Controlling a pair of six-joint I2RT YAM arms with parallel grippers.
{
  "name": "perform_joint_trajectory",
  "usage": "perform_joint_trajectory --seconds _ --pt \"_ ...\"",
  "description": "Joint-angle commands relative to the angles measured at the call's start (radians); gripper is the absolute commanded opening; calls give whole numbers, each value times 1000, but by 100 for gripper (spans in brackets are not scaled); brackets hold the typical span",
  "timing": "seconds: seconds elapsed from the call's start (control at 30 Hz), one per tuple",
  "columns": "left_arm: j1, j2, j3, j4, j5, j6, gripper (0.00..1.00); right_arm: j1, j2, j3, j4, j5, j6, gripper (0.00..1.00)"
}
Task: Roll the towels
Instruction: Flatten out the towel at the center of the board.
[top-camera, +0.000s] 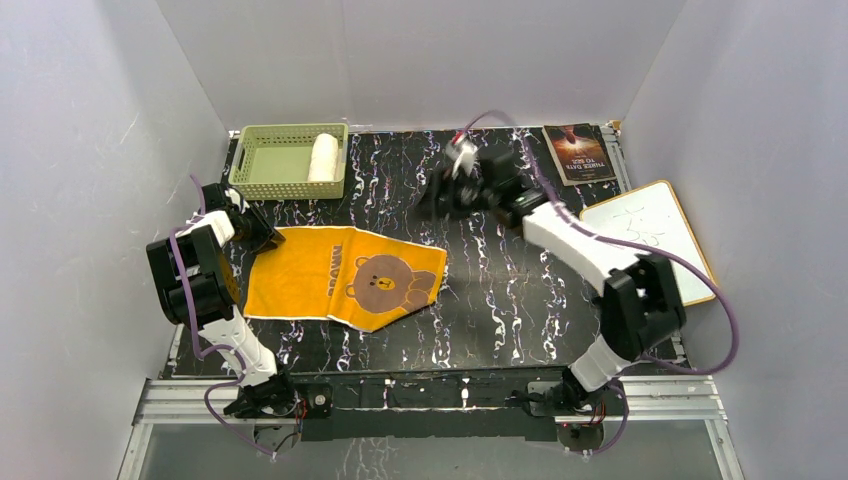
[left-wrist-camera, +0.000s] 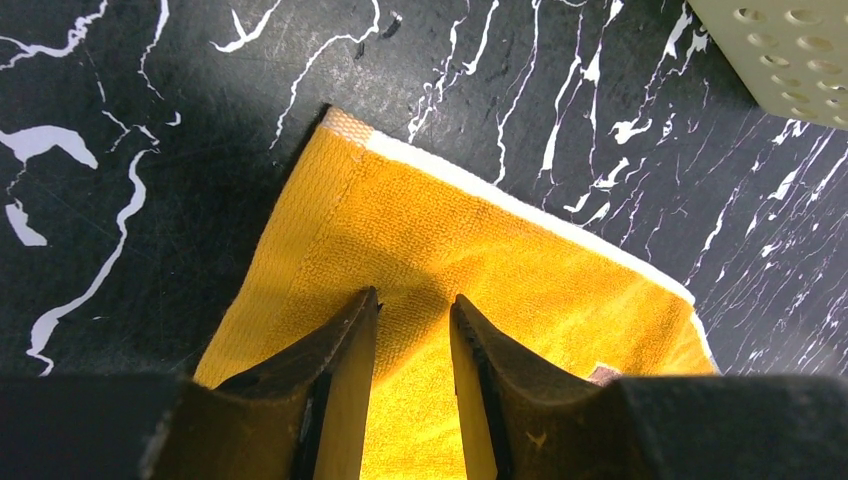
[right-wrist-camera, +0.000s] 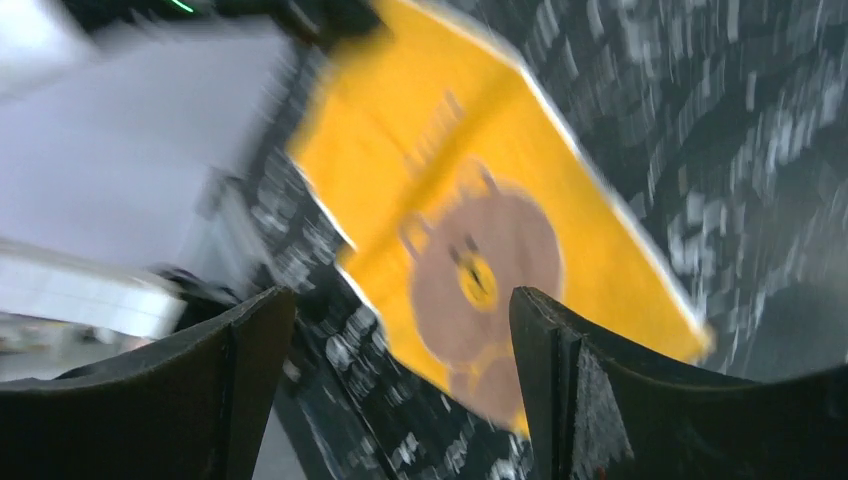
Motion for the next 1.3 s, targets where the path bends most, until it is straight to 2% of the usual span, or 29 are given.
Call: perform_joint_trajectory --seconds 0.0,0.1,0.23,0.37,0.53,0.63,0.7,0.8,0.9,1.1,1.27 --pt "-7 -1 -29 -86 14 16 33 249 56 -101 -455 507 -269 78" --pt "-7 2 -27 -83 22 12 33 448 38 -126 -424 702 -320 81" --pt "-7 3 -26 -83 29 11 33 582 20 -136 -346 831 -384 82" --pt "-7 -5 -29 -82 33 11 33 655 38 -132 -259 916 -504 82" --pt "-7 -5 -26 -87 33 14 33 695 168 -68 -300 1002 -666 81" --pt "-6 -1 -22 -93 23 17 33 698 176 -65 -309 978 -760 79" --pt "-7 5 -11 -104 9 19 33 698 176 -61 -318 908 -801 78" --pt "-7 21 9 -115 -3 22 33 698 175 -59 -319 808 -821 76" --pt "-6 31 24 -120 -10 23 33 696 220 -51 -320 785 -823 73" --pt "-7 40 24 -122 -13 26 33 683 284 -56 -283 706 -807 59" --pt "-6 45 28 -123 -16 28 33 652 312 -57 -283 695 -791 38"
